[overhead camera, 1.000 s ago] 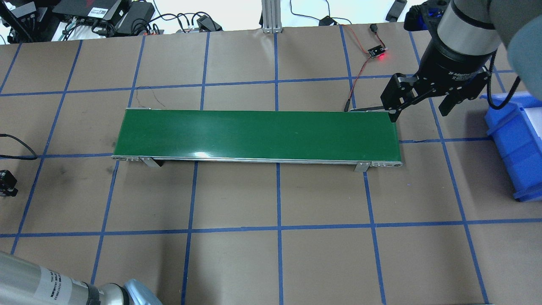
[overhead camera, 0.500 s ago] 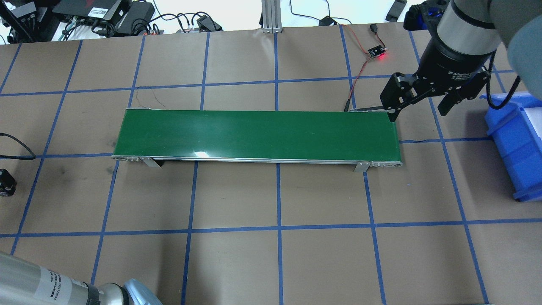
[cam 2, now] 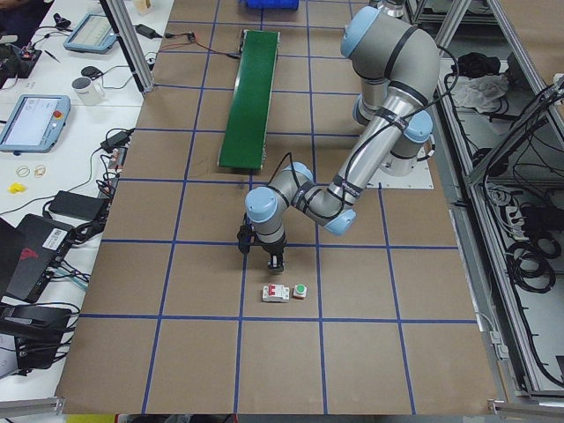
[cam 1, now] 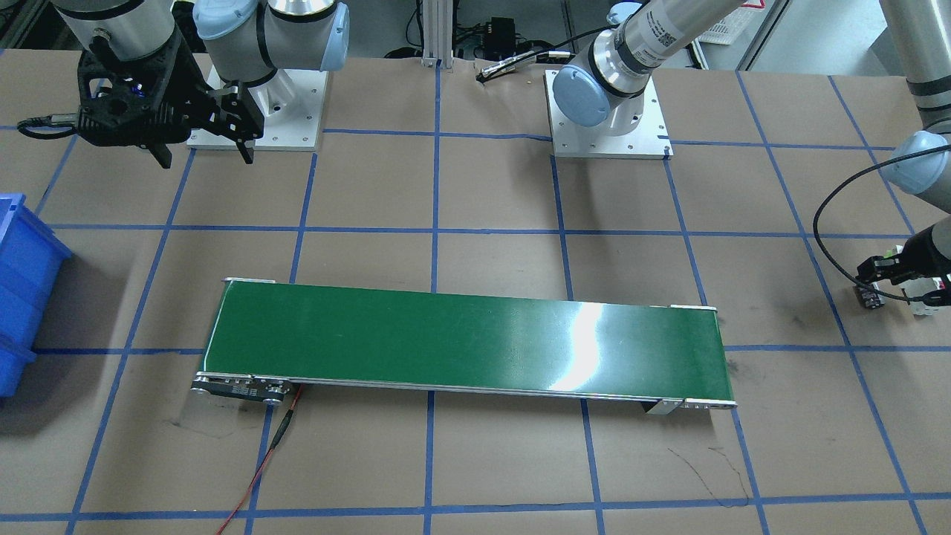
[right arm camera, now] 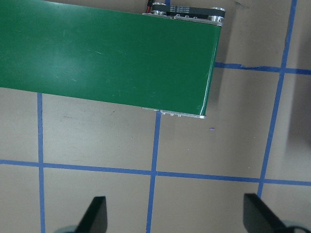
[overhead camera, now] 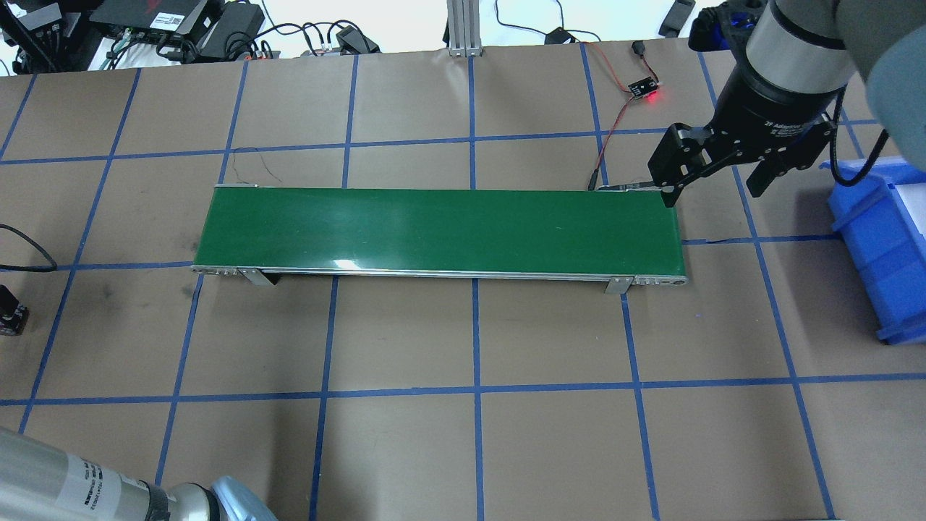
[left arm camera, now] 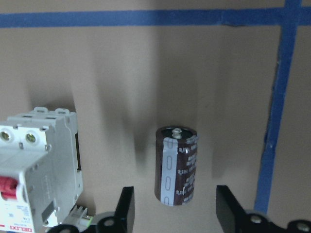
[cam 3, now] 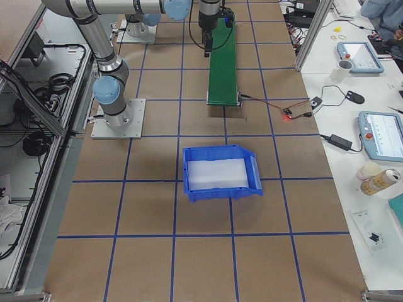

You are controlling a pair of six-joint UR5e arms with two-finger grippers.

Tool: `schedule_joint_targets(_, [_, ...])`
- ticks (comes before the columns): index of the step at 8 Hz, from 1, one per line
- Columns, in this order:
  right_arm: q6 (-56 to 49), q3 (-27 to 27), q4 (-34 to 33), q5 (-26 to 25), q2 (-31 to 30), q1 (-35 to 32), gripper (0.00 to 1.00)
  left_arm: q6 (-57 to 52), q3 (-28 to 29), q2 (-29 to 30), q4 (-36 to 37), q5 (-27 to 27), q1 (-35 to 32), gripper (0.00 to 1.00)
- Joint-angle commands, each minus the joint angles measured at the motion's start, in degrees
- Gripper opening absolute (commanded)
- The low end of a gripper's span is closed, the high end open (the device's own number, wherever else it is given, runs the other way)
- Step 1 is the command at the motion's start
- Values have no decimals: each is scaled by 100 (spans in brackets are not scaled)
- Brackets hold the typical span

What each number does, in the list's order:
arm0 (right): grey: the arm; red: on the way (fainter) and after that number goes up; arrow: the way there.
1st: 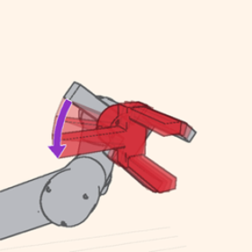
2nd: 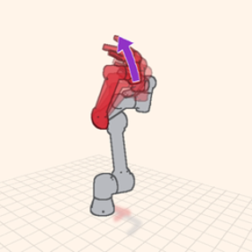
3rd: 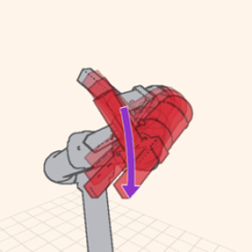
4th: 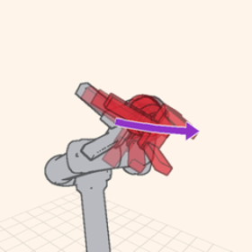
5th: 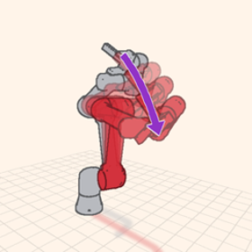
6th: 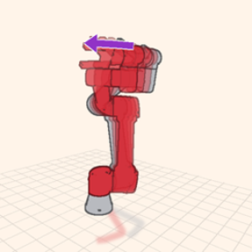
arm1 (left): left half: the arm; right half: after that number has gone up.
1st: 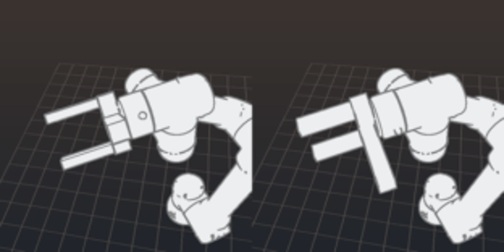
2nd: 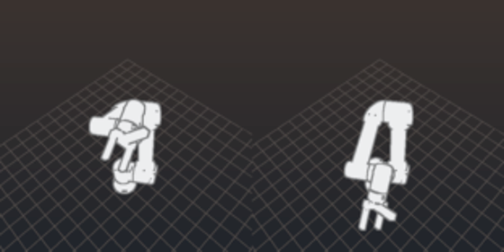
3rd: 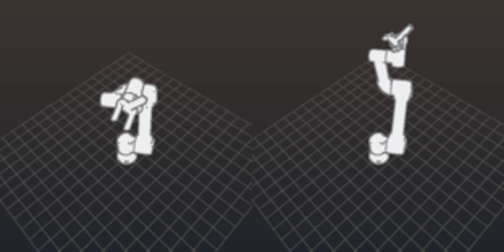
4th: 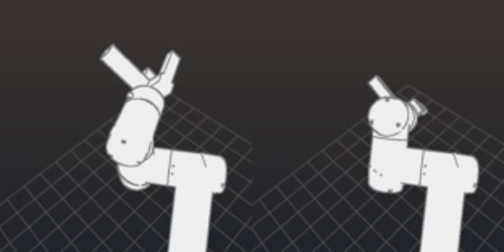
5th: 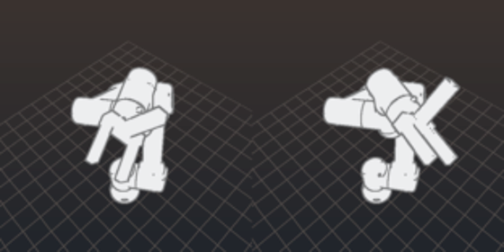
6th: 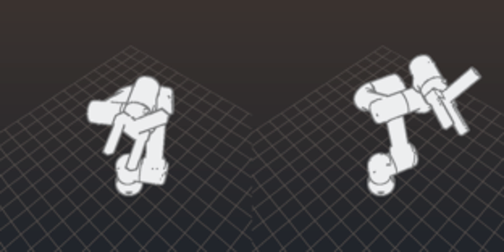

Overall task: Move capacitor from left to right
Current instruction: 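Grasp the brown capacitor with the left gripper and lift it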

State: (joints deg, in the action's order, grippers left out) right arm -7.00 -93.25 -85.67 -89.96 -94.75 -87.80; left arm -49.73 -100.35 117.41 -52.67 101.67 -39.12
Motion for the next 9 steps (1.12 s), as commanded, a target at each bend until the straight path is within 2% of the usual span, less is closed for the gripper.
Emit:
schedule_joint_targets(1, [-4,0,6,-4,1,9,100,7,7,193,352,-33,1,65])
schedule_joint_targets(3, [-4,0,15,-4,1,0,100,68,7,220,363,-33,1,64])
schedule_joint_targets(4, [5,0,15,-4,1,0,100,60,7,229,363,-51,1,56])
schedule_joint_targets(6, [-4,0,15,-4,1,0,100,86,7,238,354,-60,1,22])
schedule_joint_targets(7, [-4,0,24,-4,1,0,100,60,7,238,311,-60,1,0])
schedule_joint_targets(9, [-4,0,24,-4,-8,0,100,-2,-2,81,136,-34,-25,0])
